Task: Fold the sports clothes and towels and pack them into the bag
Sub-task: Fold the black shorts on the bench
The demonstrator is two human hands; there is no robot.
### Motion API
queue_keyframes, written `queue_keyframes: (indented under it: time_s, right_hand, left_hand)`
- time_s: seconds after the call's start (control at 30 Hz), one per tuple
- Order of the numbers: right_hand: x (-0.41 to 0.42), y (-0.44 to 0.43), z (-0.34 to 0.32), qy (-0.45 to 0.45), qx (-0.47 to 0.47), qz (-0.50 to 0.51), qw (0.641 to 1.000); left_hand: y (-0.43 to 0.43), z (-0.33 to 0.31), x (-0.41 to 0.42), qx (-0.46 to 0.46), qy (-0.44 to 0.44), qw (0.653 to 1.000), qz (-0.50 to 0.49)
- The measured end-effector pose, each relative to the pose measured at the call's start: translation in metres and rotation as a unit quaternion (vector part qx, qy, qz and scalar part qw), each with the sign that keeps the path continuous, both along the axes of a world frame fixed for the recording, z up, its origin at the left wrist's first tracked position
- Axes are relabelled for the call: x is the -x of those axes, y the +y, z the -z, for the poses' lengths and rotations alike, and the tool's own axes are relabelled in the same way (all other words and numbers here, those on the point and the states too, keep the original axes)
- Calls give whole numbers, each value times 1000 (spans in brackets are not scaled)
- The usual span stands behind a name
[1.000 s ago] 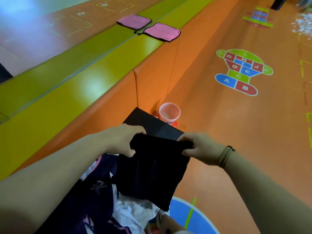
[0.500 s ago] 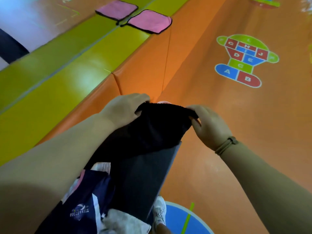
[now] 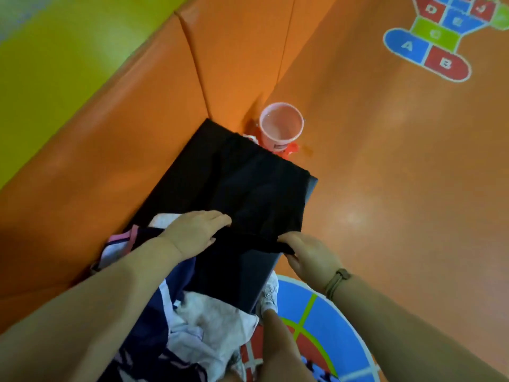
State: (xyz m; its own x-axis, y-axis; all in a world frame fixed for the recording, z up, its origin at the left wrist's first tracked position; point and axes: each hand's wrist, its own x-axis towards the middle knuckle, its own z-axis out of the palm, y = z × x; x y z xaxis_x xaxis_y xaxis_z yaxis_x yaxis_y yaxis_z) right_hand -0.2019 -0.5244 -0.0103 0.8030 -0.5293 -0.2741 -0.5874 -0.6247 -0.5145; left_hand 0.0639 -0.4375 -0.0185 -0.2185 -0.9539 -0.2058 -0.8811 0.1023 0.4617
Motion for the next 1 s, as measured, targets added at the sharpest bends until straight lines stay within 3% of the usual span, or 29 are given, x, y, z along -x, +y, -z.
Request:
queue_keyframes:
  time_s: [0.13,0.37,0.57,0.8,1.0]
  right_hand:
    - [-5,36,23,50,-84,23,995]
    - [-7,60,38,82,-209,11,974]
    - [-15,30,56,29,-176,90,980]
    - [-35,-60,80,-18,-138,184,973]
    - [-47,-116,104,-16,-52,248,967]
  left_hand:
    - [39,23,4,-177,8,982,-67]
    - [69,37,-3,-294,48,952,-67]
    - [41,49,-15,-243,123,943,-191]
    - [-50,67,-25,-151,182,929,-284]
    - [-102,91,-28,-72,139,931,-331]
